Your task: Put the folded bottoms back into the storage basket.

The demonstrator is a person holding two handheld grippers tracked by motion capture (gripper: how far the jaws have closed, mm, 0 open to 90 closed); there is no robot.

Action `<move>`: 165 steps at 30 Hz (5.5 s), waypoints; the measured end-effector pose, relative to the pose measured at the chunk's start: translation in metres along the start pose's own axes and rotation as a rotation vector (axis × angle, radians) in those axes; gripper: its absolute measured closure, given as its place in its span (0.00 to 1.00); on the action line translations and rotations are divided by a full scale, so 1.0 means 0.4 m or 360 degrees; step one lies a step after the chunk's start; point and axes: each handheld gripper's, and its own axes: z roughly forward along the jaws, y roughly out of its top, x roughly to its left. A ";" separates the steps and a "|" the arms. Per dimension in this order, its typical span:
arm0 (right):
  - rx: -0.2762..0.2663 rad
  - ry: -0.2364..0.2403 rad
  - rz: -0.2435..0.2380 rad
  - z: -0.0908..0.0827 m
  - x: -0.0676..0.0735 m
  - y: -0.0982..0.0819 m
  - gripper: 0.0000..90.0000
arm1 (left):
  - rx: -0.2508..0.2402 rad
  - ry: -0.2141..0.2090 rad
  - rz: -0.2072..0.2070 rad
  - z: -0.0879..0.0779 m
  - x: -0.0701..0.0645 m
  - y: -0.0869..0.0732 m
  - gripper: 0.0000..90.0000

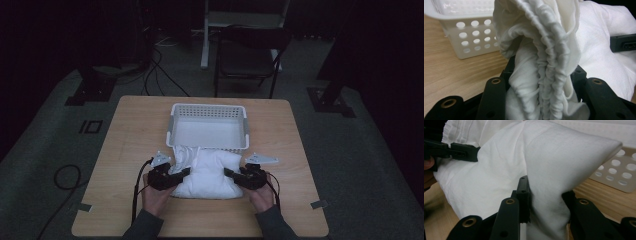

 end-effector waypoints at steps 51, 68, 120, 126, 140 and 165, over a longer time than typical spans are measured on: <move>-0.0092 -0.0011 -0.0074 -0.071 0.047 0.083 0.78 | -0.0120 0.0000 0.0062 -0.077 -0.039 0.075 0.62; -0.0155 -0.0030 -0.0098 -0.094 0.047 0.139 0.78 | -0.0171 -0.0017 0.0086 -0.092 -0.040 0.141 0.62; -0.0224 -0.0155 -0.0082 -0.050 -0.020 0.303 0.78 | -0.0270 0.0010 0.0045 -0.020 0.032 0.290 0.62; -0.0224 -0.0162 -0.0079 -0.041 -0.028 0.309 0.78 | -0.0271 0.0029 0.0052 -0.011 0.040 0.300 0.62; -0.0215 -0.0199 -0.0086 -0.018 -0.037 0.339 0.78 | -0.0282 0.0054 0.0046 0.006 0.060 0.319 0.62; -0.0215 -0.0261 -0.0059 0.020 -0.082 0.350 0.78 | -0.0305 0.0063 0.0059 0.067 0.093 0.340 0.62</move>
